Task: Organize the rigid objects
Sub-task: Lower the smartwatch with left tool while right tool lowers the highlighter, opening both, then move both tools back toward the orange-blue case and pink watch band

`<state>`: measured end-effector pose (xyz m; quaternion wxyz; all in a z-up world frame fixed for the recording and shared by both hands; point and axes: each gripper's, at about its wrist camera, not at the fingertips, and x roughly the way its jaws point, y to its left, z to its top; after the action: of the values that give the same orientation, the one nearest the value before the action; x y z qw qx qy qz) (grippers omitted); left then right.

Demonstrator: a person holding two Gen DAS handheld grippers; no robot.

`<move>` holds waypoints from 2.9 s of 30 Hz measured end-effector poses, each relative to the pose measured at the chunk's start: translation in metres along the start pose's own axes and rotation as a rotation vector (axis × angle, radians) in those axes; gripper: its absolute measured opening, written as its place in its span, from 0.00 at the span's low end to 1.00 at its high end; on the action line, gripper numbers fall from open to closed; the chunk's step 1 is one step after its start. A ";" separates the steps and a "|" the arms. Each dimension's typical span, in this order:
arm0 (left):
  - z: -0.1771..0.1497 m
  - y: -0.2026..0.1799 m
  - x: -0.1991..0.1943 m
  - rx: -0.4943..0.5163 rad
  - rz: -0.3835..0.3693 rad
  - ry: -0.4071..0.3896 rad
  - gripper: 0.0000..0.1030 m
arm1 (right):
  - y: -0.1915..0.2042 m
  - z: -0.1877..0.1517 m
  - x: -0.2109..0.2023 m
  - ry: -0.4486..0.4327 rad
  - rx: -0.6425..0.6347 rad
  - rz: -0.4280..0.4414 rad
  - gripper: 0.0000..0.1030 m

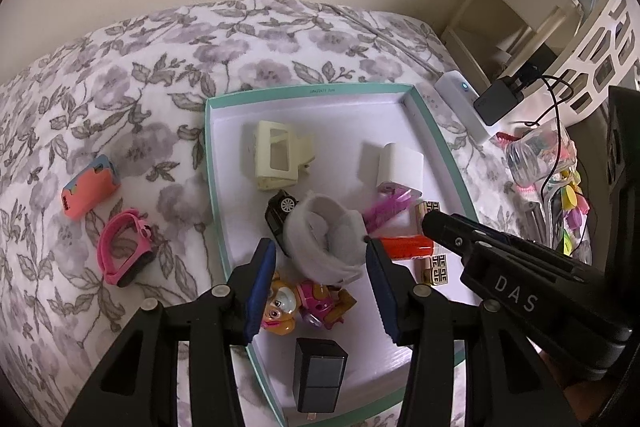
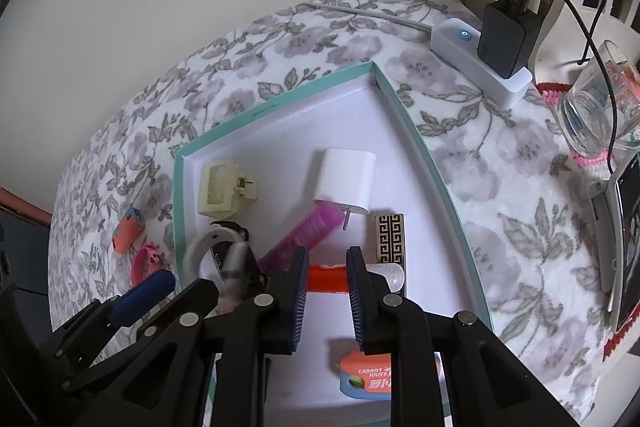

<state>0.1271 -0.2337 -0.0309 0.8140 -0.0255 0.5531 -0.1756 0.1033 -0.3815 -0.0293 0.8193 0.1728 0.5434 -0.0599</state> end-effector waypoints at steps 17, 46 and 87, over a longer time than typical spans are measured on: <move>0.009 0.041 -0.008 -0.123 0.101 -0.009 0.62 | 0.010 0.000 0.005 0.009 -0.046 -0.044 0.34; 0.003 0.111 -0.016 -0.267 0.280 0.021 0.83 | 0.046 -0.005 0.004 -0.074 -0.157 -0.052 0.99; -0.021 0.253 -0.044 -0.568 0.388 0.066 0.93 | 0.205 -0.045 0.052 -0.055 -0.490 0.094 1.00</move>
<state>0.1584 0.0207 -0.0594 0.7742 -0.1395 0.6007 0.1427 0.1434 -0.1697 -0.0475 0.8532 -0.0076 0.5104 0.1070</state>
